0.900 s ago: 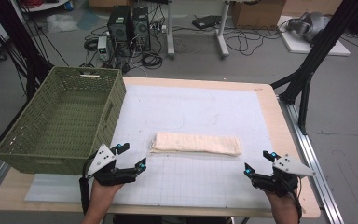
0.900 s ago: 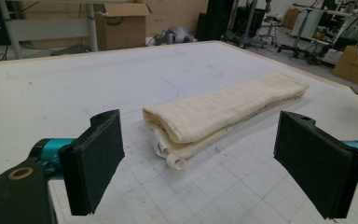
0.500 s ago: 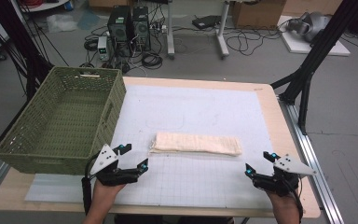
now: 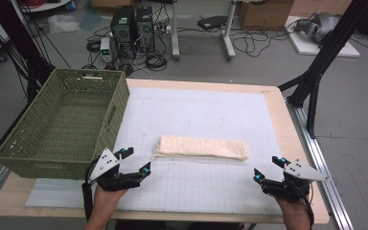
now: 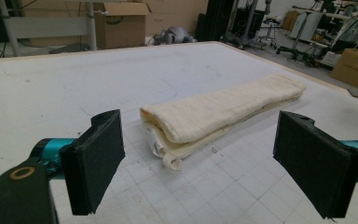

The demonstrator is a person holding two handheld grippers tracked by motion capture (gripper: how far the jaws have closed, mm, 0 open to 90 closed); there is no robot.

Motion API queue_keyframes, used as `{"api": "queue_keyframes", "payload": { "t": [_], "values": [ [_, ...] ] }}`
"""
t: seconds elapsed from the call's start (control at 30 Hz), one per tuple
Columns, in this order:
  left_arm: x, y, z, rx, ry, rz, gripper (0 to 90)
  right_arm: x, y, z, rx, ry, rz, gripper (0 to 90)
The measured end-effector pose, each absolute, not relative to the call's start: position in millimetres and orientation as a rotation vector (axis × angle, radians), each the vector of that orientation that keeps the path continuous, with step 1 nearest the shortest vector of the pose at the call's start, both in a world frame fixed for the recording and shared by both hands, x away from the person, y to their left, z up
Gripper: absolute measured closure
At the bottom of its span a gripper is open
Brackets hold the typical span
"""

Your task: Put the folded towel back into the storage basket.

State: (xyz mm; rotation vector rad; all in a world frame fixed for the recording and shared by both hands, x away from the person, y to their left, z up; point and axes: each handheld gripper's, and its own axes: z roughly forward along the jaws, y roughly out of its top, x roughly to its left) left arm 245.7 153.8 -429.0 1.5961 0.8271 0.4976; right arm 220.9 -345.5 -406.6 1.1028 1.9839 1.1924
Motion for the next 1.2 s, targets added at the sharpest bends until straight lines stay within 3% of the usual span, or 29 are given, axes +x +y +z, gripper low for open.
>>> {"api": "queue_keyframes", "payload": {
  "t": [0.67,1.2],
  "values": [
    [248,147,-422,1.625,0.827,0.451,17.3,222,-346,-408,1.097,1.987,1.202,19.4],
    [291,126,-376,1.686,0.827,0.409,18.5,220,-347,-407,1.092,1.98,1.2,19.4]
  ]
}}
